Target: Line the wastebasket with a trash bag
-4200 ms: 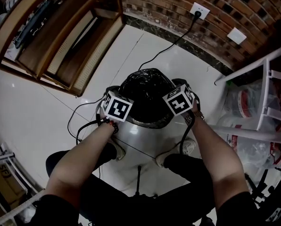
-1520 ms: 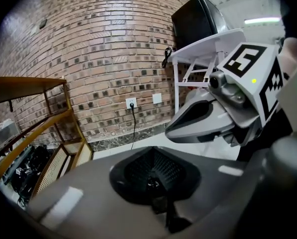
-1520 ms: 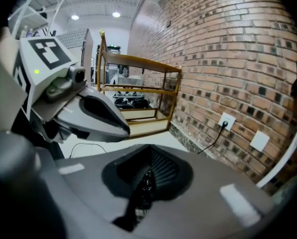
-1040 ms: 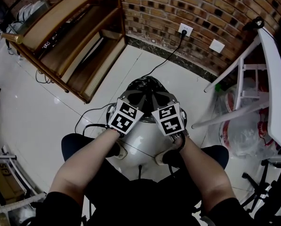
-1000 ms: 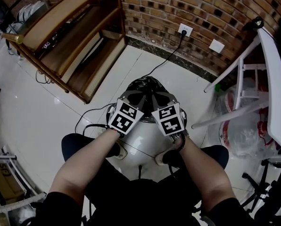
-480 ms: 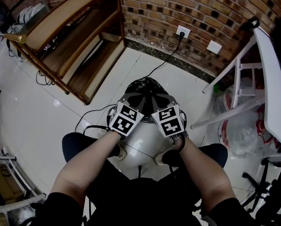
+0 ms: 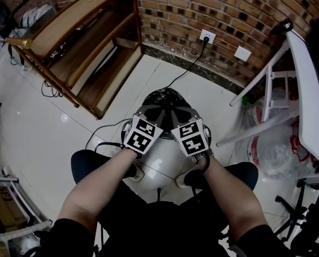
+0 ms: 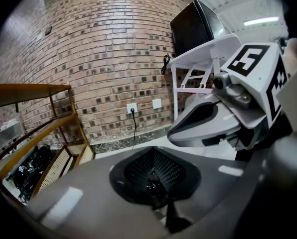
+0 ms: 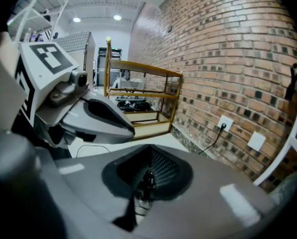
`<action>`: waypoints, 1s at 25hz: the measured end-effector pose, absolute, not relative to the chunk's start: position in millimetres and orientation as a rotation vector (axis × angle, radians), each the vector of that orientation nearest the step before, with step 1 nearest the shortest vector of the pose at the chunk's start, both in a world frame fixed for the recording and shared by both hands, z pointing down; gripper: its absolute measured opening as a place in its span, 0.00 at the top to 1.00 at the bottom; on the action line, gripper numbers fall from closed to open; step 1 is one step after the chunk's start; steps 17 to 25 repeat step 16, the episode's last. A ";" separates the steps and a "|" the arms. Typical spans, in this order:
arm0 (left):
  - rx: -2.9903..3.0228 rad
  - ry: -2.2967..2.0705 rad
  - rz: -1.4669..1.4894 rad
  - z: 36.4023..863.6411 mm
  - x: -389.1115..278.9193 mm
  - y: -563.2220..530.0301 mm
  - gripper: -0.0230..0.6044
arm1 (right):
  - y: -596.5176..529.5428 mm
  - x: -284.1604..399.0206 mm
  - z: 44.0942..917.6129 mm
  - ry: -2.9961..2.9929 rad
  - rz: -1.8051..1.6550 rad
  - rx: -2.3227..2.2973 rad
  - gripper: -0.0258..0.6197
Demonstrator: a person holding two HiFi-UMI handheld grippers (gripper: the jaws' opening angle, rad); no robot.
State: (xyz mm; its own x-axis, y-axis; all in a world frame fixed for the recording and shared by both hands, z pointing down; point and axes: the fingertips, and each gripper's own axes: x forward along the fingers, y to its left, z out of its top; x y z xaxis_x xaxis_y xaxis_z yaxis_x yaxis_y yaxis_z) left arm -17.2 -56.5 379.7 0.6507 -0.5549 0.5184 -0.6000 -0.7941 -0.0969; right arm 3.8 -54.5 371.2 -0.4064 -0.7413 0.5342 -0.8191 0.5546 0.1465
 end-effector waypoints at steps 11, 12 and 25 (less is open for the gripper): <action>2.785 -0.973 0.839 378.4 -17.4 -54.6 0.96 | -52.4 3.3 371.1 -2.238 0.171 1.246 0.96; 2.785 -0.974 0.839 378.2 -17.4 -54.9 0.96 | -52.4 2.9 371.8 -2.242 0.179 1.249 0.96; 2.787 -0.977 0.841 377.5 -17.5 -56.2 0.96 | -53.0 2.7 372.8 -2.250 0.192 1.255 0.96</action>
